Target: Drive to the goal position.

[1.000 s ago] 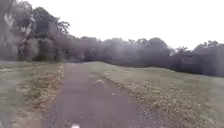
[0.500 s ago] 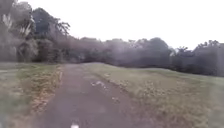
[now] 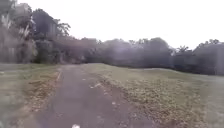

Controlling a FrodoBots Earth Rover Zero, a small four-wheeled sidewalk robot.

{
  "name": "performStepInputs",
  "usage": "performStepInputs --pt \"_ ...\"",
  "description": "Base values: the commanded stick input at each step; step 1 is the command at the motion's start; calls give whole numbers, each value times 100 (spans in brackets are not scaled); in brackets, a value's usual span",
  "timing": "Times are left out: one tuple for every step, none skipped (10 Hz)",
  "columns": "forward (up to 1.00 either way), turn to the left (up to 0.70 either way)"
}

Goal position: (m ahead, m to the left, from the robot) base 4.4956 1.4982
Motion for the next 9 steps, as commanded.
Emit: performStepInputs --pt "45 28" --pt "45 28" --pt "45 28" --pt "45 28" --pt "45 28" --pt "45 28" --pt "45 28" --pt "45 28" --pt "45 28"
